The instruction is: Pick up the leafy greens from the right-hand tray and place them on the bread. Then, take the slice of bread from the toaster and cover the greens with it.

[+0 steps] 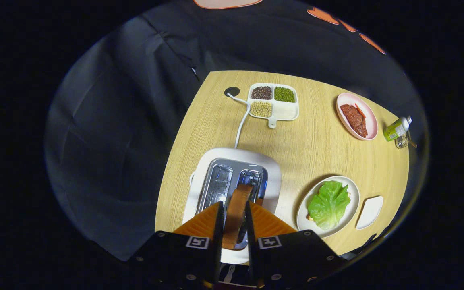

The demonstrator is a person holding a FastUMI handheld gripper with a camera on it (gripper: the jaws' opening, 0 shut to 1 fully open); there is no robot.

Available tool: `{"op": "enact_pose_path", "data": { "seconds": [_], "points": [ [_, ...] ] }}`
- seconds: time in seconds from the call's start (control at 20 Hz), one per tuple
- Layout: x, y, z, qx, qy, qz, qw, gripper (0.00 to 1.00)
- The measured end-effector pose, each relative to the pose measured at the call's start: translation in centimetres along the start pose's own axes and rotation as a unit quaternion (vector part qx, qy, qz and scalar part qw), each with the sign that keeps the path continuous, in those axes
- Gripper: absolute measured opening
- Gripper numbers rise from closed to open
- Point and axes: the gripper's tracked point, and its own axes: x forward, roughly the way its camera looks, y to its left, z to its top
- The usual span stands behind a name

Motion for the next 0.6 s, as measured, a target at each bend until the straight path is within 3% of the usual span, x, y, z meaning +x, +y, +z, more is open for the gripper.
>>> {"op": "enact_pose_path", "data": {
  "seconds": [0.1,0.3,0.6],
  "points": [
    [0.0,-0.5,0.0,0.000,-0.001,-0.005,1.000,0.18],
    [-0.7,-0.4,-0.2,0.003,0.002,0.003,1.000,0.10],
    [-4.2,-0.2,1.3,0.004,-0.030,0.026,0.999,0.10]
  ]
}}
